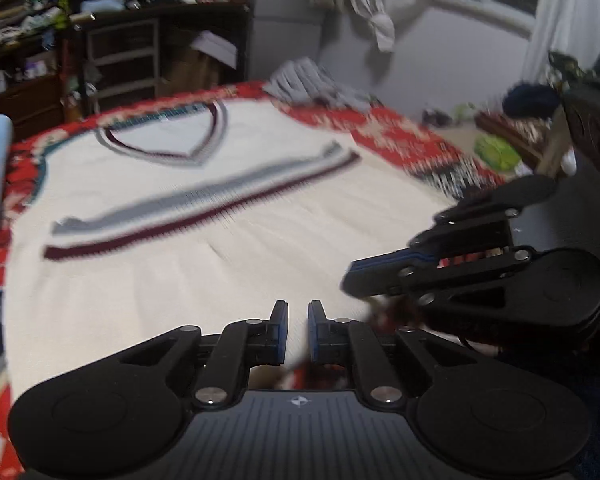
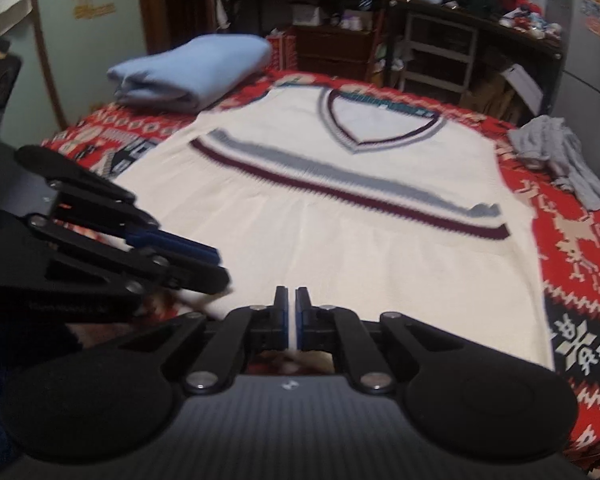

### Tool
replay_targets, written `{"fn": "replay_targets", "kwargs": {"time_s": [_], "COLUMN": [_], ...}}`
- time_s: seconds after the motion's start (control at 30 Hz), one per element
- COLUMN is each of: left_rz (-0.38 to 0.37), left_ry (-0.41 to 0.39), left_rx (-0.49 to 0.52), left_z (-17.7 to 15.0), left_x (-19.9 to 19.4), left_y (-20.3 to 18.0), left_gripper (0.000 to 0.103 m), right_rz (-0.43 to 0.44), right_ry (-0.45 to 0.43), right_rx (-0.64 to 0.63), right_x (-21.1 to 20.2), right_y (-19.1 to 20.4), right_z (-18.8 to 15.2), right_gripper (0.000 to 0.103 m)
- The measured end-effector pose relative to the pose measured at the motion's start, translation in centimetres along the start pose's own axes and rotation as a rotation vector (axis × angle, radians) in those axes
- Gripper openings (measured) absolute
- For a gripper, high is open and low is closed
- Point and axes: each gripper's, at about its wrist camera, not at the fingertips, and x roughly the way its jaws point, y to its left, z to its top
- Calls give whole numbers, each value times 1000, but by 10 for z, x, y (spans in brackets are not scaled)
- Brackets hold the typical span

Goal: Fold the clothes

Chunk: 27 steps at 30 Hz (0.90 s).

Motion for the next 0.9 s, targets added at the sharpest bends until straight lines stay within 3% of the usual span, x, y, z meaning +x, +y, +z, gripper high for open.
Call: {"fn": "replay_targets", "kwargs": {"time_s": [0.2,0.33,0.6,0.8,0.9], "left_rz": [1,11,-6,-20,-20], "left_ry": [11,13,10,10,11], "left_rx": [-10,3,-37,-63,-65], "left_z": [-5,-7,-7,-7,-7], "left_x": [1,0,-1,-1,-1], "left_y": [1,-2,4,7,6], "left_gripper": [11,10,10,10,10], "right_rz": [18,-29,-61,-118,-130], "right_ry": [9,-25,19,-39,-35], "right_rx": [8,25,111,262,273], "right_x": [-7,-12,-22,-38,-39], "right_y": [-3,-14,-42,-81,-87], "right_z": [-8,2,-25,-30,-36], "right_gripper": [4,7,7,11,10]}}
